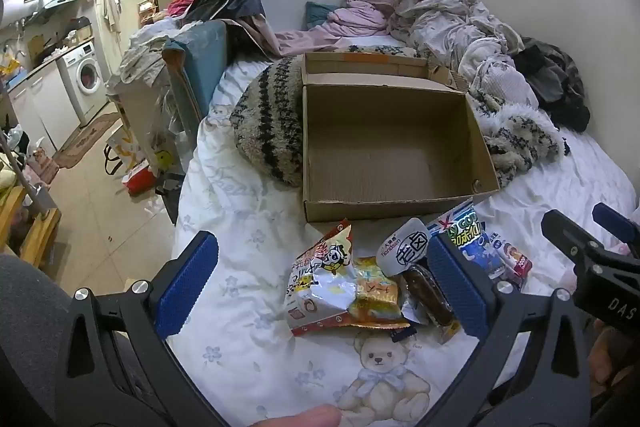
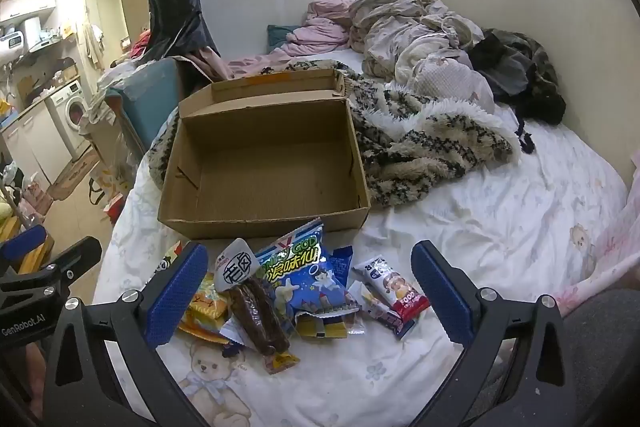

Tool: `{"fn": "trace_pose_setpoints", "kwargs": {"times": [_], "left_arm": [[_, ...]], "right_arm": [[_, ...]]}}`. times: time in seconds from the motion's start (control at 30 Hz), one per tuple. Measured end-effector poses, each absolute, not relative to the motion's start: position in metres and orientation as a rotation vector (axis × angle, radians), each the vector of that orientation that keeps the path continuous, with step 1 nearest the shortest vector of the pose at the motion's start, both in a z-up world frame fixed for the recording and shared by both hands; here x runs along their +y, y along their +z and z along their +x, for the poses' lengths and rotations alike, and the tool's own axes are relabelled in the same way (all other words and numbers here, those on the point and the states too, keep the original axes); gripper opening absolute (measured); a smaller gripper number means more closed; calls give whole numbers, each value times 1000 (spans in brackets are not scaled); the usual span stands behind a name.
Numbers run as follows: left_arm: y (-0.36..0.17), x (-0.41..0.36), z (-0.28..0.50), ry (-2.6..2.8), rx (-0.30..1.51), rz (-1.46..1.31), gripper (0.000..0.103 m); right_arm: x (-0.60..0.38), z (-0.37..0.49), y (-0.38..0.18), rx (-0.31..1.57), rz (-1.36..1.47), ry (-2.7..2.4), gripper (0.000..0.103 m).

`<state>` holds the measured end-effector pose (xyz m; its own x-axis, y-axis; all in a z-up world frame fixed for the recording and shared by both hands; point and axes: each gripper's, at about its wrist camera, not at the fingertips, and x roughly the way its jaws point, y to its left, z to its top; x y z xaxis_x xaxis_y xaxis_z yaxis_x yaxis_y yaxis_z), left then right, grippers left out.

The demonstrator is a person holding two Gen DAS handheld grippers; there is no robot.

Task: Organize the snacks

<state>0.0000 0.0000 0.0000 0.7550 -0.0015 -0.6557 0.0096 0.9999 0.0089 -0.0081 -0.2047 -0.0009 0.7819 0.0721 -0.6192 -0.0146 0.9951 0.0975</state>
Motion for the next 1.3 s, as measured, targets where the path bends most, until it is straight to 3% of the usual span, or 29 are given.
{"fn": "trace_pose_setpoints", "kwargs": {"times": [1.3], "left_arm": [[0,2,1,0,715,17,103]], "right_arm": [[-204,-9,-1,671,101,53,103]]}}
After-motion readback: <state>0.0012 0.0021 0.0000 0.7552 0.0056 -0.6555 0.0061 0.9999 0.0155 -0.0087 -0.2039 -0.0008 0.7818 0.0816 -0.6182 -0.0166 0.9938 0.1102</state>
